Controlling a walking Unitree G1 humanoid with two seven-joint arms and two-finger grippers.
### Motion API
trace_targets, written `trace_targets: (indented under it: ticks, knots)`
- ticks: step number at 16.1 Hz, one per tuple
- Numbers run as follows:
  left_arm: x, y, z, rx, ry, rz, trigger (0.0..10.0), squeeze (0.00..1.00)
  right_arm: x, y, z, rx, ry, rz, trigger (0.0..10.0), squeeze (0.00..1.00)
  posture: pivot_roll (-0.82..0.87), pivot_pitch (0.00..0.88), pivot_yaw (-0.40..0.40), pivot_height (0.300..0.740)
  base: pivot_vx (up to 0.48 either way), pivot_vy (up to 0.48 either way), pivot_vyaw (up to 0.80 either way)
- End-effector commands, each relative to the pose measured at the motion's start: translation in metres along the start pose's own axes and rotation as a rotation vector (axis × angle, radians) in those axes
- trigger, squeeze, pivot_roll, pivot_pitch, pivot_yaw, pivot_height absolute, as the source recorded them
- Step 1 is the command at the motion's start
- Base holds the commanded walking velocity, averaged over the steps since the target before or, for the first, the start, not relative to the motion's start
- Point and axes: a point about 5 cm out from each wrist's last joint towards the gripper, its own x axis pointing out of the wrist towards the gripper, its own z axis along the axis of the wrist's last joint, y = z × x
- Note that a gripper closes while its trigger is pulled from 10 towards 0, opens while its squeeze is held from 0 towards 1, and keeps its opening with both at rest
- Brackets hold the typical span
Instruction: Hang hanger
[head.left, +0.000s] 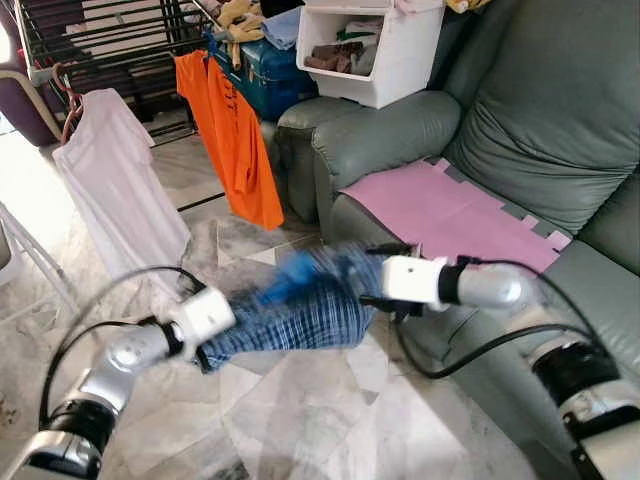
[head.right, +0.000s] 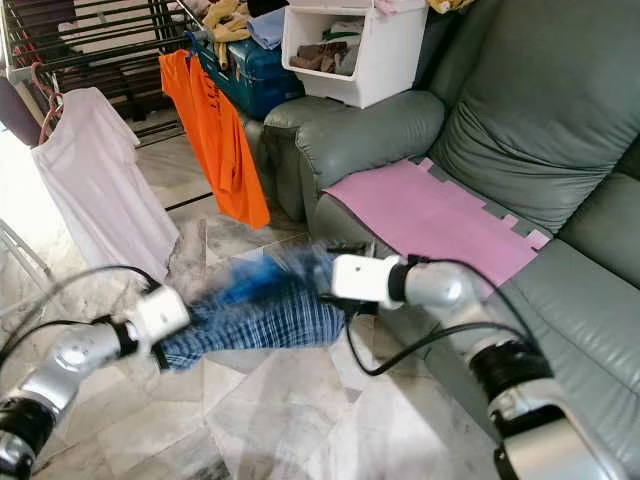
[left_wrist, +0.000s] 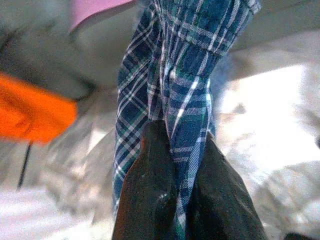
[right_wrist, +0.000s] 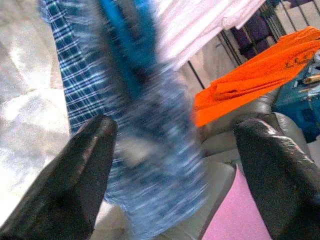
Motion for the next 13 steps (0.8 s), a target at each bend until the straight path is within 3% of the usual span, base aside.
trace_targets:
  ticks: [1, 5, 9, 10, 11, 13]
  knots:
    - [-0.001, 0.002, 0.008, 0.071, -0.035, -0.031, 10.0, 0.00, -0.006, -0.010, -0.001, -0.001, -0.005, -0.011, 10.0, 1.00, -0.12, 0.000, 0.045, 0.740, 0.000, 0.000, 0.00]
    - [0.002, -0.006, 0.023, 0.141, -0.125, -0.109, 10.0, 0.00, -0.012, -0.014, -0.008, 0.002, 0.016, 0.072, 10.0, 1.00, -0.11, 0.000, 0.045, 0.740, 0.000, 0.000, 0.00]
    - [0.005, -0.006, 0.033, 0.158, -0.172, -0.106, 10.0, 0.00, -0.008, -0.006, -0.014, 0.064, 0.022, 0.144, 10.0, 1.00, -0.11, 0.000, 0.043, 0.740, 0.000, 0.000, 0.00]
    - [0.006, -0.005, 0.035, 0.158, -0.182, -0.102, 10.0, 0.00, -0.006, -0.003, -0.015, 0.082, 0.021, 0.164, 10.0, 0.64, -0.11, 0.000, 0.044, 0.740, 0.000, 0.000, 0.00]
    - [0.007, -0.004, 0.038, 0.164, -0.191, -0.099, 10.0, 0.00, -0.005, 0.002, -0.017, 0.083, 0.027, 0.199, 10.0, 0.01, -0.11, 0.000, 0.044, 0.740, 0.000, 0.000, 0.00]
    - [0.010, -0.004, 0.047, 0.166, -0.232, -0.098, 10.0, 0.00, 0.002, 0.009, -0.018, 0.110, 0.018, 0.206, 10.0, 0.00, -0.11, 0.000, 0.047, 0.740, 0.000, 0.000, 0.00]
